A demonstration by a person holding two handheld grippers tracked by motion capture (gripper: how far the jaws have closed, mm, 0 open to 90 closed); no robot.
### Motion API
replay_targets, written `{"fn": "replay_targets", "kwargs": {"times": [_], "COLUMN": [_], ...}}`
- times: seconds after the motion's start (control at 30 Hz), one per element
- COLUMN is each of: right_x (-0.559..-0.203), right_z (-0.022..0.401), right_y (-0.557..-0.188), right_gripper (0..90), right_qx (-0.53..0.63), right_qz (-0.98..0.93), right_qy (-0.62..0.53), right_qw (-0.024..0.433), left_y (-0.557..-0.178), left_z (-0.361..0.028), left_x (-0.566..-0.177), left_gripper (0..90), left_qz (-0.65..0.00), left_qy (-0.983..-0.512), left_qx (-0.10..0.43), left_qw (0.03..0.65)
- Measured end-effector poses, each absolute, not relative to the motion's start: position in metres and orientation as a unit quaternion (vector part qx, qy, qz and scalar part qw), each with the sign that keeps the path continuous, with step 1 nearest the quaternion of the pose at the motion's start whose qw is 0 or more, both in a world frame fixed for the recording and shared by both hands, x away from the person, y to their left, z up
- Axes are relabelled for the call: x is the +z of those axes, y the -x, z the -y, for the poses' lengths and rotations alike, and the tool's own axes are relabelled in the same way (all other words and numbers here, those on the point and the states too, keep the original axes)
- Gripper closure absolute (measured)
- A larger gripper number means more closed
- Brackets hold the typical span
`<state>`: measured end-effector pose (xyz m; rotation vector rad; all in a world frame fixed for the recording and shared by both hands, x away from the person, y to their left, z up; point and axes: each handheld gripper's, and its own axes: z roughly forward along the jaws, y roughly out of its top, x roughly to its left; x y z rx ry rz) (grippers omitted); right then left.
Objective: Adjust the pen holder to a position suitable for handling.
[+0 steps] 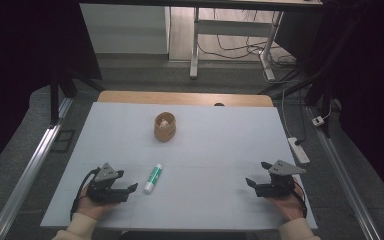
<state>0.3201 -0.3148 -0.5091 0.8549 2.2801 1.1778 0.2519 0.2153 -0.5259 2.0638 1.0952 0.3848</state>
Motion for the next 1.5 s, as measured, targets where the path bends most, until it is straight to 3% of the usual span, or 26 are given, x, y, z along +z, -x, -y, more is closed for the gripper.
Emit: {"fn": "replay_targets", "kwargs": {"times": [0.27, 0.97, 1.5], "right_x": [-0.509, -0.51, -0.506], "right_z": [0.314, 0.31, 0.308], "right_y": [-0.322, -0.323, -0.322], "right_gripper": [16.7, 20.2, 21.7], "right_qx": [0.422, 0.424, 0.437], "right_qz": [-0.831, -0.83, -0.827], "right_qy": [-0.303, -0.298, -0.293], "right_qw": [0.199, 0.206, 0.198], "left_y": [-0.251, -0.246, -0.253], "left_z": [-0.217, -0.219, -0.217], "left_x": [-0.526, -0.521, -0.496], "left_gripper": [26.9, 27.4, 28.3], "left_qz": [-0.428, -0.429, -0.425], "left_qy": [-0.806, -0.801, -0.801], "left_qx": [0.153, 0.167, 0.176], "left_qw": [0.38, 0.382, 0.382]}}
